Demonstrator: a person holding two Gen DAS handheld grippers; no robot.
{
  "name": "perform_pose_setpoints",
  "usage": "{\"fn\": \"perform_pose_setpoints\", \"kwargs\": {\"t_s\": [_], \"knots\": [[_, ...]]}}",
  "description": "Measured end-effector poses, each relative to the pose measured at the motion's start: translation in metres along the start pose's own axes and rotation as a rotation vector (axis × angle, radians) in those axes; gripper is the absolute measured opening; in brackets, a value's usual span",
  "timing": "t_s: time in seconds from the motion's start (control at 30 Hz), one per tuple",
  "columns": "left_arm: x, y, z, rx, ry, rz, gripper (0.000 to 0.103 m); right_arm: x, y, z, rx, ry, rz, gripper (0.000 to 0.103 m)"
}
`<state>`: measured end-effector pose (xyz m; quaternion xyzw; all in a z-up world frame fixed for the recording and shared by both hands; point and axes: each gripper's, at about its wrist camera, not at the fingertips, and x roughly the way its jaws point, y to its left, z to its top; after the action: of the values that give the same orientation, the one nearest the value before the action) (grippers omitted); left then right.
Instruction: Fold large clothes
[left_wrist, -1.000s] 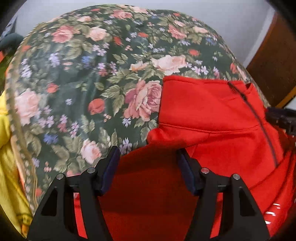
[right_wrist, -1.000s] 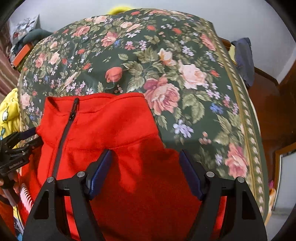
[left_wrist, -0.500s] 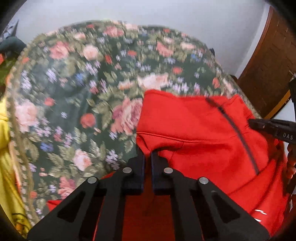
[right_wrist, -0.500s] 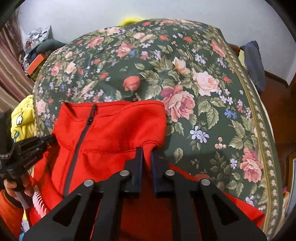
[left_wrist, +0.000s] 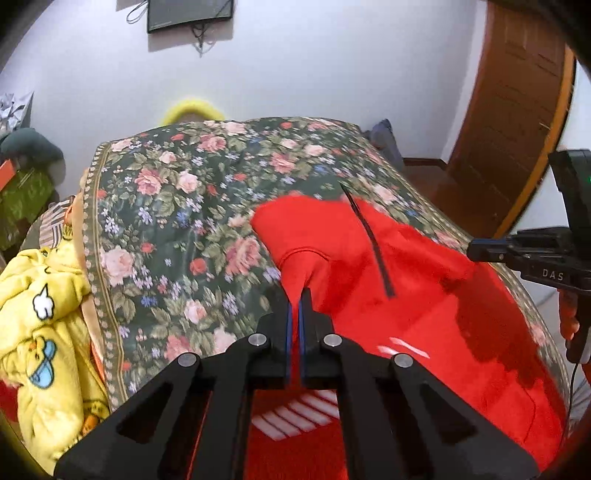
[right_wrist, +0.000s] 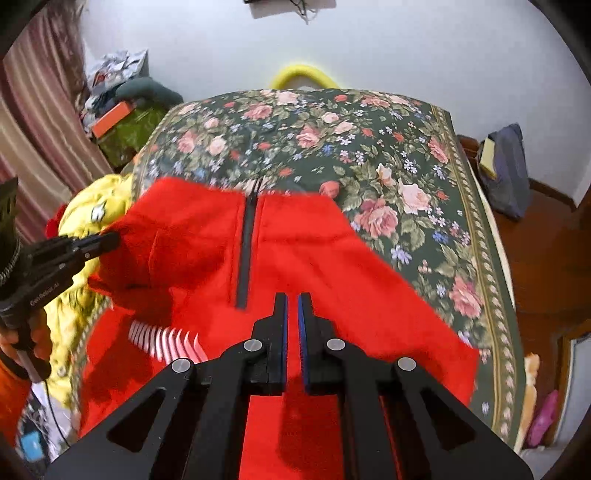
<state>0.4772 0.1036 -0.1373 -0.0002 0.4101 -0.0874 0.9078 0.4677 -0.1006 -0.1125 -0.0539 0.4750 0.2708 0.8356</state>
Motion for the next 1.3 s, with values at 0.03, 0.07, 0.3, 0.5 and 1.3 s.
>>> {"fn": "perform_pose_setpoints", "kwargs": {"t_s": [0.03,0.07,0.3,0.5,1.3], "knots": [[-0.003,-0.003,-0.004,0.006,0.004,-0.001,0.001,-0.004,0.004,-0.006,-0.016,0.003,-0.008,0.005],[-0.006,-0.008,-0.011,0.014,0.008,-0.004,0.001,-0.007,0.007,-0.010,-0.026,-0.002,-0.022,0.005],[-0.032,-0.046,-0.070,0.124,0.035,-0.019,0.001,-0.033,0.010,-0.043,-0.049,-0.027,-0.057,0.005],[-0.025,-0.063,-0.126,0.133,0.133,-0.044,0.000,-0.037,0.005,-0.074,-0.021,0.006,-0.073,0.006],[-0.082,-0.048,-0.138,-0.018,0.103,0.031,0.055,-0.092,0.014,-0.114,0.057,-0.075,-0.093,0.074]]}}
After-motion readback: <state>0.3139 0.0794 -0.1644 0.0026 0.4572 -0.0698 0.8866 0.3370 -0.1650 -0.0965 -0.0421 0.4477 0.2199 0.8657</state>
